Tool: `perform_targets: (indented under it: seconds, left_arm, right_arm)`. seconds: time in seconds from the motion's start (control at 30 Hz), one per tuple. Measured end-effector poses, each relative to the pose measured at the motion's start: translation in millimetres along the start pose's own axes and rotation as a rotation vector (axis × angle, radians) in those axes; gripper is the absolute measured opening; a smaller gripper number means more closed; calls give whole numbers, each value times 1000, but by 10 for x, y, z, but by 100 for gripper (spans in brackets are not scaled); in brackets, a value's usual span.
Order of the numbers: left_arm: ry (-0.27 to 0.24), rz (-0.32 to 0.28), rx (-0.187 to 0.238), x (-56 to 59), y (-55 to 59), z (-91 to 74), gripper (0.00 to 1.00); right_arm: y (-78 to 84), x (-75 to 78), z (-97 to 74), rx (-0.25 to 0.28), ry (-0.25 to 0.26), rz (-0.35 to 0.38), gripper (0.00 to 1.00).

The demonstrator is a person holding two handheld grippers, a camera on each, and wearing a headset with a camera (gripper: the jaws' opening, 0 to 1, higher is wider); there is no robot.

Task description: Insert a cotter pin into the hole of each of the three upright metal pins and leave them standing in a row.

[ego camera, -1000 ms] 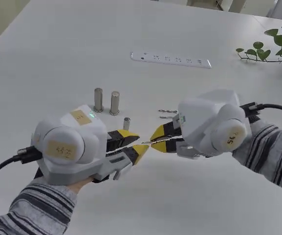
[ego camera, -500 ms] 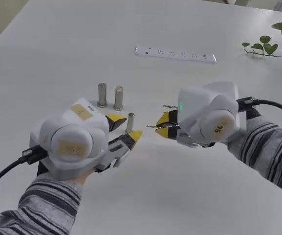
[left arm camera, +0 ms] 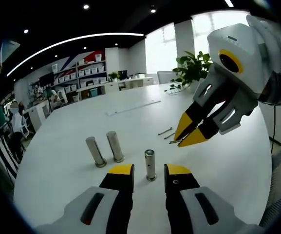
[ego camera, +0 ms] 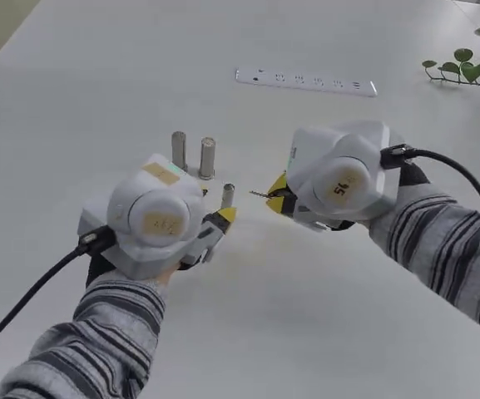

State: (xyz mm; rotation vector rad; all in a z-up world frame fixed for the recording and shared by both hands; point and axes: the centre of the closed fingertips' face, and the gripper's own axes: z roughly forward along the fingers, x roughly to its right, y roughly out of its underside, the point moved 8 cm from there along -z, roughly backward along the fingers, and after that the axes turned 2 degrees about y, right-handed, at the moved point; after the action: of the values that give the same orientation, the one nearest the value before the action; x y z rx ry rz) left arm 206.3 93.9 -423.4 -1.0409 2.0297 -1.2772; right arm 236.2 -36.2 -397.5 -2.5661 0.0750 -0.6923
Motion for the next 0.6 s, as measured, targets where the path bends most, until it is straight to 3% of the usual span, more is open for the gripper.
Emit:
perform_targets:
  seconds: [0.27,0.6]
  left_arm:
    - [5,-6,-16,25,30,177,20]
    - [-10,-38,-28,6,89,277,16]
  right_arm:
    - [12,27,98,-28,2,2,0]
    - [-28,26,202,-38,-10,19,0]
